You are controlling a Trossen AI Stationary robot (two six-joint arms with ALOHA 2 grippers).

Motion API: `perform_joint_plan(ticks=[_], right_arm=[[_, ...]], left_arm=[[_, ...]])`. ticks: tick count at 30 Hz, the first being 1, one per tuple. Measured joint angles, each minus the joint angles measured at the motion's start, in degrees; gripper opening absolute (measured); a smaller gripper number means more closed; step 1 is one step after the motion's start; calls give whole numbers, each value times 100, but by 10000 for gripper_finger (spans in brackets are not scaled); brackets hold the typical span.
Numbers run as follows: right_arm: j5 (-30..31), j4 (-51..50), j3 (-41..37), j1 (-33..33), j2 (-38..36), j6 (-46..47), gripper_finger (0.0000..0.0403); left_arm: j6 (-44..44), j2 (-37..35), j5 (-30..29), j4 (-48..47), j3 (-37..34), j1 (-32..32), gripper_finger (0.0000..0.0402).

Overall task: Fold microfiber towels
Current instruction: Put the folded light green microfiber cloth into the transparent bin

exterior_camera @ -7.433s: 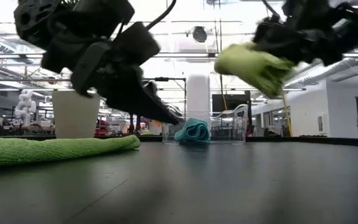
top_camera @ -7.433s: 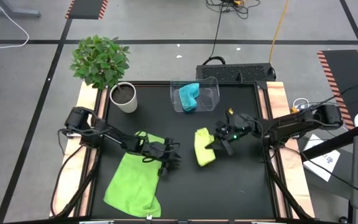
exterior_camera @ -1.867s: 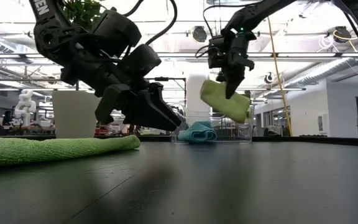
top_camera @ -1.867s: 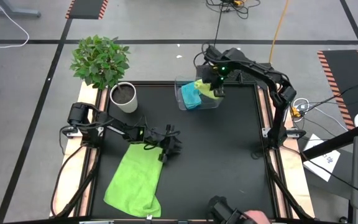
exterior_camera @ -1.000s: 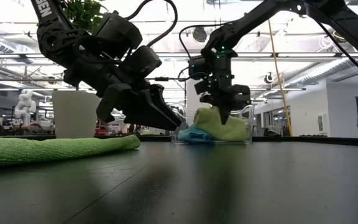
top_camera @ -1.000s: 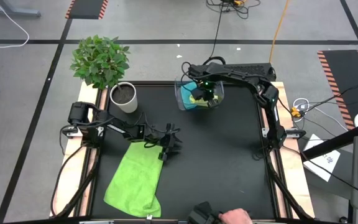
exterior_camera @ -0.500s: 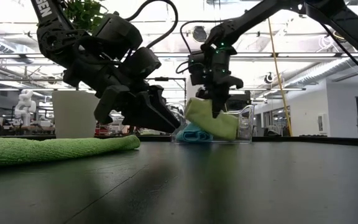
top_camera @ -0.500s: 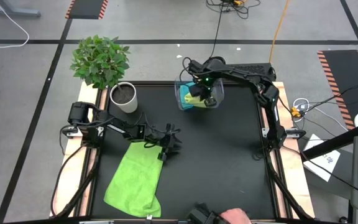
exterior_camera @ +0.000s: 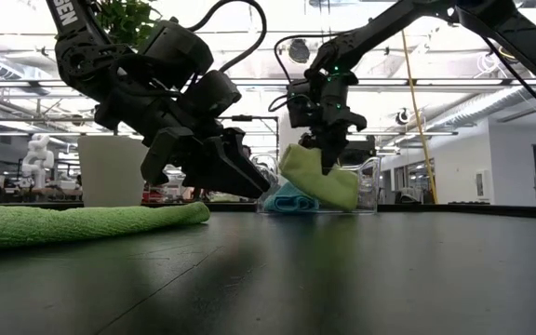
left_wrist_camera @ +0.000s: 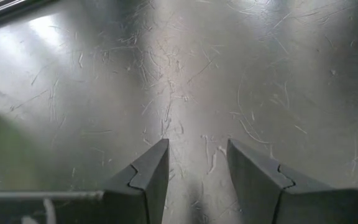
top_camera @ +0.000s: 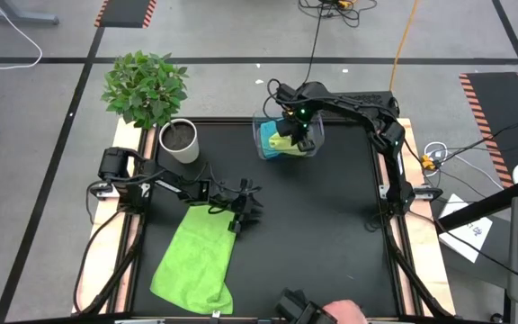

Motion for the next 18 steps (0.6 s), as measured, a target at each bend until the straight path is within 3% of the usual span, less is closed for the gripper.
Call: perform_joint_plan(ticks=[4, 8, 14, 18], right_arm=[[1197, -310, 0, 25, 0, -12, 2], [1728, -496, 0, 46, 4, -182, 2], [1912, -486, 0, 176, 13, -336, 2], [1720, -399, 0, 283, 13, -323, 2]], left_arm=[[92, 0, 0, 42, -2, -2, 163], [154, 0, 0, 86, -2, 19, 163], [123, 0, 138, 114, -2, 146, 163], [22, 0, 240, 114, -2, 181, 163]])
